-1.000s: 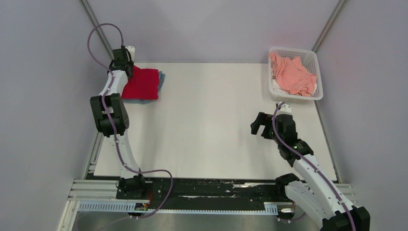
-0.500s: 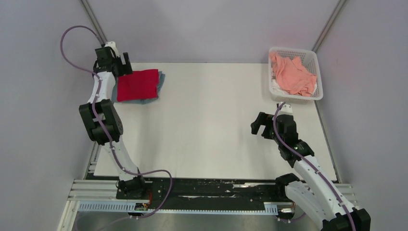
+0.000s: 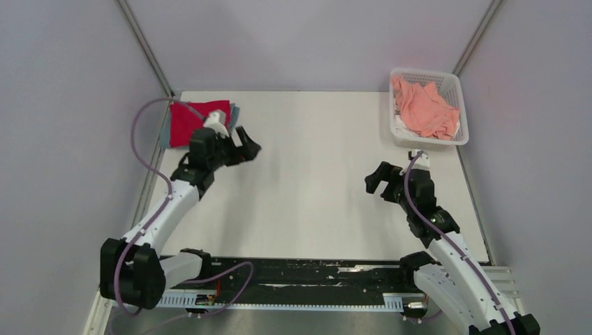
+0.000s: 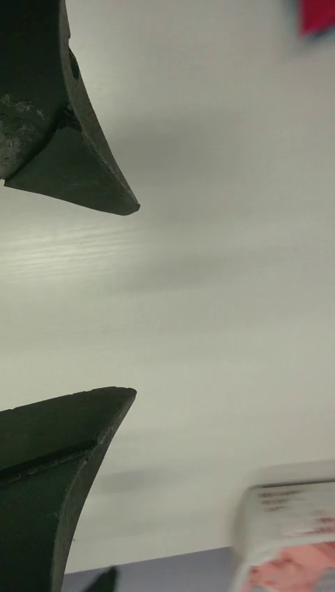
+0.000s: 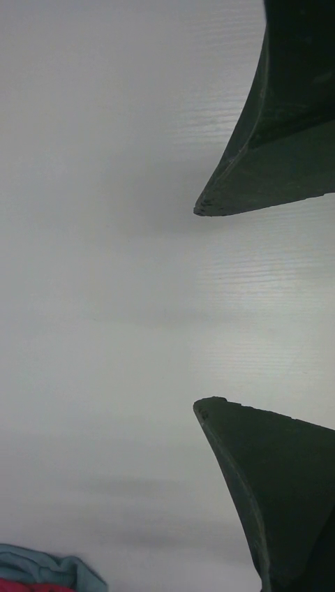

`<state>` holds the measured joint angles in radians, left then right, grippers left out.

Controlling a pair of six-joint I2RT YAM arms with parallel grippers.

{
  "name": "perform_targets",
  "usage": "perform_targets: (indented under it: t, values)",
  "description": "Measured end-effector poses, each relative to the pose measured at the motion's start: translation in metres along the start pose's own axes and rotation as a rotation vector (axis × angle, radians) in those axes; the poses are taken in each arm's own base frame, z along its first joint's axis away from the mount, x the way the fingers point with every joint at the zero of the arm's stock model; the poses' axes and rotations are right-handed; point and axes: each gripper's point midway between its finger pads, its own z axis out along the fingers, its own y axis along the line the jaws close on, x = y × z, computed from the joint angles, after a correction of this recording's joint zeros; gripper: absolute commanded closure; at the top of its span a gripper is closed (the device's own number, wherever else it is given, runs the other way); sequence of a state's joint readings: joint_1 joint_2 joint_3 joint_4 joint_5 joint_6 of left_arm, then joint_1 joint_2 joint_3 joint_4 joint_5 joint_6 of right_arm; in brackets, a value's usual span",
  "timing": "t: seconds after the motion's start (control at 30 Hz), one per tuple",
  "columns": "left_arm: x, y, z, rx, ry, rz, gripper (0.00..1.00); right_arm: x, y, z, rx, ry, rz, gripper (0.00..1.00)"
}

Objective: Fold and stack the t-shirts
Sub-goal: Reset both arms

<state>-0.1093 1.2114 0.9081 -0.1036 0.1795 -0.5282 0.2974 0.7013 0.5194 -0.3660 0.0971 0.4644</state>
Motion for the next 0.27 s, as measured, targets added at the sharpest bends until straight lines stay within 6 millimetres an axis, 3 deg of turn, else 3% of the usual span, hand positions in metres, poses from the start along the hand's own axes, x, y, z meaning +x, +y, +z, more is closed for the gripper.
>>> perform_targets:
  t: [0.1, 0.13, 0.2, 0.27]
  values:
    - [0.105, -0.031, -0.024, 0.120, 0.186, 0.038, 0.00, 0.000, -0.003, -0.003, 0.004, -0.021, 0.020, 0.00]
    - [0.127, -0.030, -0.032, 0.134, 0.224, 0.040, 0.00, 0.001, -0.004, -0.004, 0.009, -0.026, 0.026, 0.00]
    - [0.159, -0.021, -0.047, 0.134, 0.270, 0.037, 0.00, 0.004, -0.008, -0.004, 0.020, -0.031, 0.034, 0.00]
    - [0.170, -0.013, -0.058, 0.119, 0.275, 0.036, 0.00, 0.008, -0.012, -0.005, 0.031, -0.033, 0.039, 0.00]
